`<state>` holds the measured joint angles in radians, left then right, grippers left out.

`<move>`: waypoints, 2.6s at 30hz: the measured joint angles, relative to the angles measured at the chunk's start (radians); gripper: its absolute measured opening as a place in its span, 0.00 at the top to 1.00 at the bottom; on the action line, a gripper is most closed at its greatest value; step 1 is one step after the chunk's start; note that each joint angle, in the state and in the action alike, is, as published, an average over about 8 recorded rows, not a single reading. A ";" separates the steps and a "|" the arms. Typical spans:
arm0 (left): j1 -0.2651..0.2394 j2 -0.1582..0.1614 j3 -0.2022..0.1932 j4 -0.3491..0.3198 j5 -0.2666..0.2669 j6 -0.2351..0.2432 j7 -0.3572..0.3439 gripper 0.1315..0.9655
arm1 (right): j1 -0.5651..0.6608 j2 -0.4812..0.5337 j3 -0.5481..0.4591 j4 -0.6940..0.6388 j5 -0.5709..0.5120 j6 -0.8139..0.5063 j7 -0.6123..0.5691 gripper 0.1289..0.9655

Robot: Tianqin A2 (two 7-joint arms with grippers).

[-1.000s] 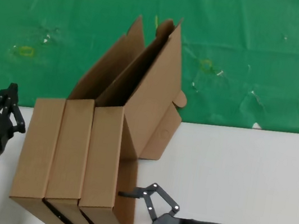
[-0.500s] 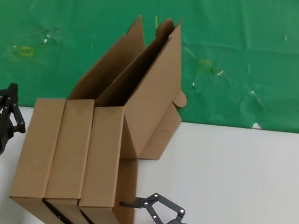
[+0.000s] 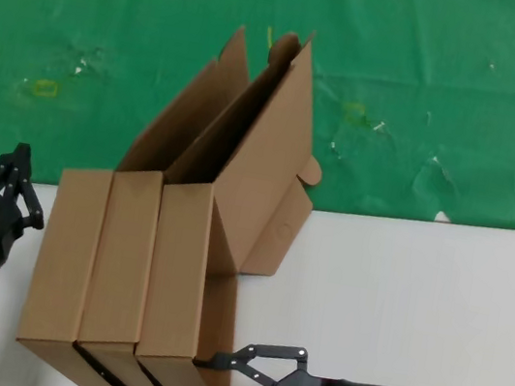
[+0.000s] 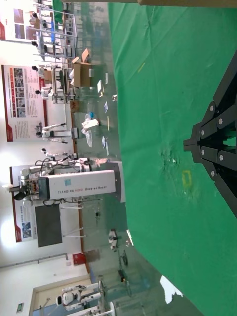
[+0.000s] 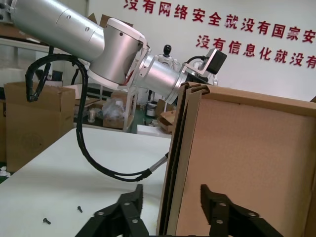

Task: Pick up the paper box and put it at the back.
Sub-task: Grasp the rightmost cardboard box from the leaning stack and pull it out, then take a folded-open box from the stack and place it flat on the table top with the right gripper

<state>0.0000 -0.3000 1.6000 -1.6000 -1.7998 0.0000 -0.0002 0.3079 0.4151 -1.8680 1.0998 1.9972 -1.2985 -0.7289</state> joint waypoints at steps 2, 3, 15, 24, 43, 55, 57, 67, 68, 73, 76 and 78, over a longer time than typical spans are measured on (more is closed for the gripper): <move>0.000 0.000 0.000 0.000 0.000 0.000 0.000 0.98 | 0.000 -0.001 0.001 -0.001 -0.002 0.000 0.000 0.53; 0.000 0.000 0.000 0.000 0.000 0.000 0.000 0.98 | 0.000 -0.001 0.002 -0.001 -0.002 0.000 0.000 0.57; 0.000 0.000 0.000 0.000 0.000 0.000 0.000 0.98 | -0.001 -0.004 0.006 -0.003 -0.008 -0.005 0.002 0.79; 0.000 0.000 0.000 0.000 0.000 0.000 0.000 0.98 | 0.001 -0.003 0.007 -0.007 -0.013 -0.010 0.001 0.92; 0.000 0.000 0.000 0.000 0.000 0.000 0.000 0.98 | -0.057 0.041 0.068 0.110 0.033 0.010 0.047 0.98; 0.000 0.000 0.000 0.000 0.000 0.000 0.000 0.98 | -0.033 0.276 0.239 0.258 0.101 0.039 0.220 0.98; 0.000 0.000 0.000 0.000 0.000 0.000 0.000 0.98 | 0.028 0.315 0.227 0.224 0.055 0.041 0.220 0.98; 0.000 0.000 0.000 0.000 0.000 0.000 -0.001 0.98 | 0.504 0.354 0.043 -0.018 -0.404 0.042 0.258 0.98; 0.000 0.000 0.000 0.000 0.000 0.000 -0.001 0.98 | 0.554 0.339 0.021 -0.043 -0.453 0.039 0.270 0.98; 0.000 0.000 0.000 0.000 0.000 0.000 0.000 0.98 | 0.798 0.238 -0.116 -0.207 -0.696 0.024 0.317 0.98; 0.000 0.000 0.000 0.000 0.000 0.000 0.000 0.98 | 0.927 0.164 -0.216 -0.332 -0.828 0.035 0.343 0.98; 0.000 0.000 0.000 0.000 0.000 0.000 0.000 0.98 | 1.004 0.110 -0.281 -0.424 -0.904 0.055 0.363 0.98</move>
<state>0.0000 -0.3000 1.6001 -1.6000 -1.7994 0.0000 -0.0005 1.3121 0.5253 -2.1489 0.6762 1.0927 -1.2432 -0.3656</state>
